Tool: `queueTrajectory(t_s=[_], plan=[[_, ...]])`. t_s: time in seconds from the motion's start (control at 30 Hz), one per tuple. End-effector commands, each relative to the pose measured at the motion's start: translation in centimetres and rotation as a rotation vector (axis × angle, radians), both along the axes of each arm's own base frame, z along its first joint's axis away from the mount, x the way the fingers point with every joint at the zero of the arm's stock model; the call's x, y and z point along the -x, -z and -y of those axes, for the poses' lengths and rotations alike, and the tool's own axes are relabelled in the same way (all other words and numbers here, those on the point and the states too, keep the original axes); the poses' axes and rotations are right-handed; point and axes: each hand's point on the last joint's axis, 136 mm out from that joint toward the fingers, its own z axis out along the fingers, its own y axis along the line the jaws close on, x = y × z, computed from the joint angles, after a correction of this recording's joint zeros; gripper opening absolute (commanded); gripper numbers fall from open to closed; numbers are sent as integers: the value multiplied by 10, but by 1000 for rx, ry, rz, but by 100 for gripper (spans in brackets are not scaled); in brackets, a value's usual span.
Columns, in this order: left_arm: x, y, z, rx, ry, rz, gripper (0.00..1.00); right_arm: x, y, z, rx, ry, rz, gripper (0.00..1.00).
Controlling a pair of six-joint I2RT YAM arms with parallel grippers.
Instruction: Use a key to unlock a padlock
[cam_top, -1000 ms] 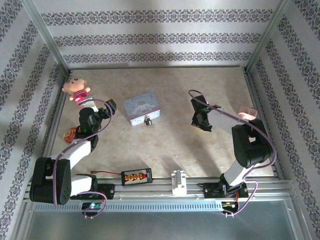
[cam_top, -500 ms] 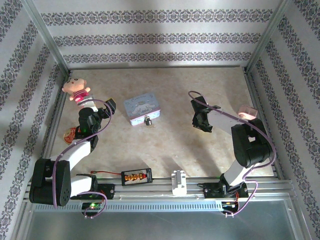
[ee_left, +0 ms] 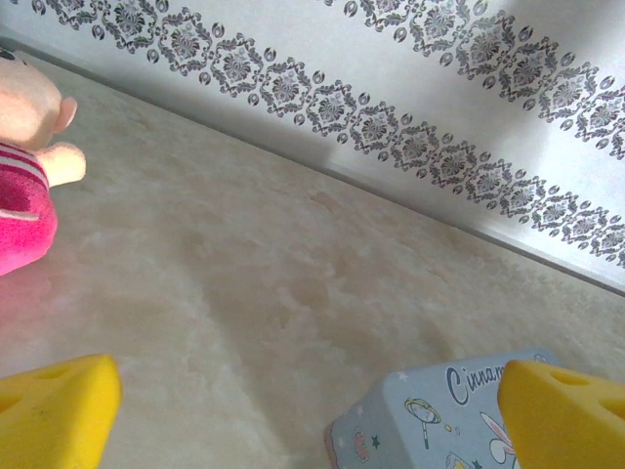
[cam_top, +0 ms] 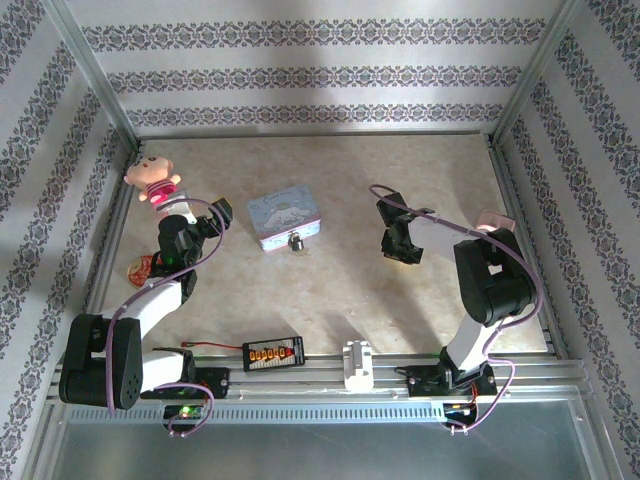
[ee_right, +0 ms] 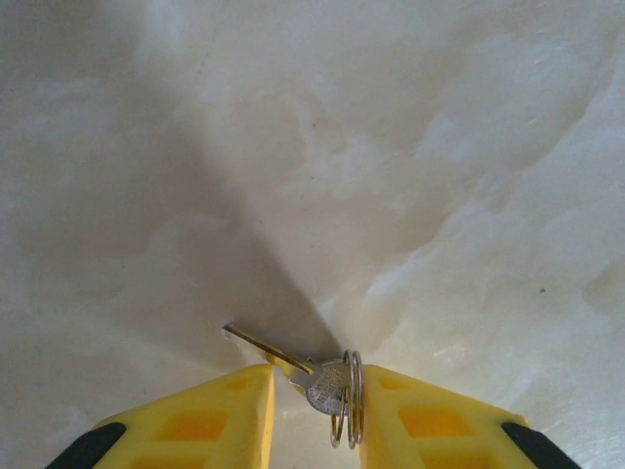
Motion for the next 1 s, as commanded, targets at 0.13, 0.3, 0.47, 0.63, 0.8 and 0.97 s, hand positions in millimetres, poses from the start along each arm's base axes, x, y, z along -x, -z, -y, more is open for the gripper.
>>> queueTrajectory(t_s=[0.13,0.3,0.47,0.63,0.8,0.97], plan=[[-1,-1,6,-8,23,3,99,0,-6,4,34,-8,-1,22],[0,-1,7,-7,26,3,99,-1,-11,4,34,-7,17,15],[1,-2,6,-7,25,6,99,0,-15,6,37,-8,30,6],[2,-4,8,6,31,-4,99,-1,-29,2,11,-29,77,0],[1,-14,18,69,77,-18,99,-7,-61,-17,-83,-107,192,0],[2,-29,42,196,186,1,99,-10,-102,-43,-200,-195,295,0]])
